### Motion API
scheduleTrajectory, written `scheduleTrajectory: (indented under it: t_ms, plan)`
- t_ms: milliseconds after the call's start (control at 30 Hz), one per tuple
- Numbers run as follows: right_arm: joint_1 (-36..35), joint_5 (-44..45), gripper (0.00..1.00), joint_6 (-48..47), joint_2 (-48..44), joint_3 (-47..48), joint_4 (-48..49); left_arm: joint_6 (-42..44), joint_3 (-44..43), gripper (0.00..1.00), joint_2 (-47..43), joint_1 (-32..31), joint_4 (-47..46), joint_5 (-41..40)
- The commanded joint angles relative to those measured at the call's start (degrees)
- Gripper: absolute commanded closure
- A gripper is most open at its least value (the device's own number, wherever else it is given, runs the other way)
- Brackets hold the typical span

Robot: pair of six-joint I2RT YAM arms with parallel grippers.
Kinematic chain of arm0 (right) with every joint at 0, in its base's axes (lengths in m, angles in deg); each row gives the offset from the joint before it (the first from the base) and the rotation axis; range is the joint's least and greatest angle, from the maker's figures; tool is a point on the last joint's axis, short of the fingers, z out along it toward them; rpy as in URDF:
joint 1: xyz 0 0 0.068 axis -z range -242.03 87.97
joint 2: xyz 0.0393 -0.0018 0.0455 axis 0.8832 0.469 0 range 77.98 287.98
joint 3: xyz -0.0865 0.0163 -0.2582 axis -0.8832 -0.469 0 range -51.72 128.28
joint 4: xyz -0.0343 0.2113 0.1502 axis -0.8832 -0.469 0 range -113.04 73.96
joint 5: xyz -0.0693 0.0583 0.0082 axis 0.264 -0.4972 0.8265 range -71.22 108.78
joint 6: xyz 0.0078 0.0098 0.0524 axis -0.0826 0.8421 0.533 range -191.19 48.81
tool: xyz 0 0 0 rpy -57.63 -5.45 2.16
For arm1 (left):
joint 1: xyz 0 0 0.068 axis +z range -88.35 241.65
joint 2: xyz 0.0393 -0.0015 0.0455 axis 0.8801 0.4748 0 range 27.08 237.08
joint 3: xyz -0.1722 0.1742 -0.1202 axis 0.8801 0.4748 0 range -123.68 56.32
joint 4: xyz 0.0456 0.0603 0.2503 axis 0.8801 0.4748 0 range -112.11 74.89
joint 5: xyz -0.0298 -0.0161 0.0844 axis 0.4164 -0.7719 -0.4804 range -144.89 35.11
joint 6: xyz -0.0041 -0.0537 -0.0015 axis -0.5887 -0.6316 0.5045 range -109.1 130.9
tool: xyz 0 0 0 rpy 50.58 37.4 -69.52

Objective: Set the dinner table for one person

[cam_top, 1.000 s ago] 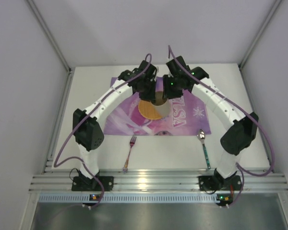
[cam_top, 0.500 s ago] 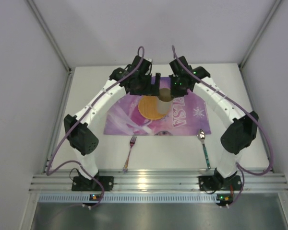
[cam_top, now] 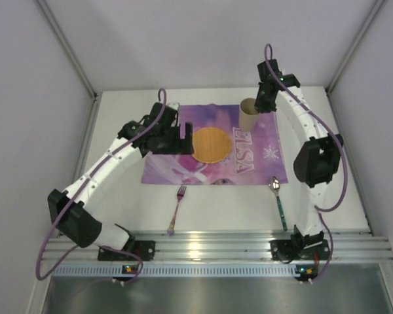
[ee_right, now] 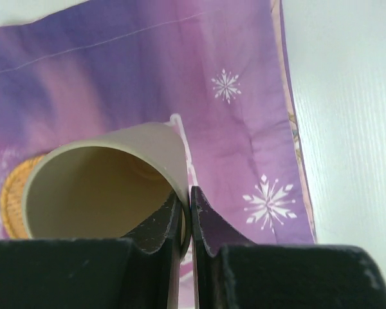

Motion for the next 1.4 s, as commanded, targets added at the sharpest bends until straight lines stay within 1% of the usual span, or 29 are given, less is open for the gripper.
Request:
scheduleTrajectory:
  t_ms: [0,67,167,267,467,533,700,733,767,800,833,900,967,1000,1033,1167,1267,1300,1367]
  plan:
    - [1.2,1.1,1.00,1.3,5.7,4.7,1.0,-0.9,8.5,0.04,-4.1,-0.2,-2.0,5.0]
    - [2.2,0.3,1.00,1.8,8.0,4.1,2.5,-0.4,13.6,0.04,-5.9,-0.2,-2.0,6.4]
    - [3.6,-1.9,1.00,2.3,8.9,2.6,6.0,-0.2,18.7,0.05,-7.7,-0.1,-2.2,8.7]
    - [4.6,-0.6,1.00,2.5,8.6,2.3,8.3,-0.9,22.4,0.06,-8.4,-0.2,-2.6,12.5]
    - [5.7,1.3,1.00,2.3,6.3,2.5,13.1,-2.0,28.5,0.07,-11.8,-0.2,-4.4,13.8]
    - [5.7,1.4,1.00,1.5,6.4,3.0,13.9,-2.5,29.5,0.07,-12.3,-0.2,-4.8,14.0]
    - [5.7,1.5,1.00,0.5,10.0,5.4,11.0,-3.7,32.8,0.08,-11.8,-0.2,-6.5,15.9]
    - [5.7,1.3,0.96,0.3,10.2,5.0,10.9,-4.1,33.1,0.08,-10.9,-0.2,-6.5,16.0]
    - [5.7,1.1,0.85,0.1,10.2,4.0,11.0,-4.2,34.0,0.08,-10.5,-0.2,-6.7,16.7]
    - [5.7,0.9,0.78,0.0,10.0,3.4,11.2,-4.3,34.4,0.09,-9.5,-0.2,-7.0,17.1]
    - [5.7,0.9,0.65,-0.3,9.8,2.8,11.8,-4.5,35.2,0.09,-9.1,-0.2,-7.3,17.2]
    - [5.6,0.8,0.57,-0.7,9.2,1.5,12.4,-4.5,36.0,0.09,-8.3,-0.3,-7.5,16.7]
    - [5.6,1.0,0.46,-1.2,9.0,1.3,12.5,-4.1,37.2,0.13,-7.7,-0.3,-8.0,16.1]
    - [5.6,0.9,0.43,-1.7,9.0,1.4,12.5,-4.0,37.4,0.14,-7.0,-0.5,-8.1,15.7]
    - [5.7,1.0,0.38,-1.8,9.0,1.5,12.5,-4.0,37.4,0.16,-6.5,-0.5,-8.2,14.8]
    - [5.7,0.8,0.33,-2.2,7.4,1.7,12.5,-3.8,36.7,0.21,-4.3,-0.7,-8.9,12.3]
    - [5.7,0.1,0.32,-2.2,5.2,1.7,12.8,-3.2,36.6,0.25,-2.6,-0.8,-9.9,10.9]
    - [5.7,-0.1,0.31,-2.2,4.6,1.7,13.0,-3.1,36.7,0.28,-1.9,-0.9,-10.3,10.9]
    - [5.7,-0.4,0.30,-2.3,2.9,2.2,12.9,-3.0,36.9,0.30,-1.5,-1.0,-11.6,10.9]
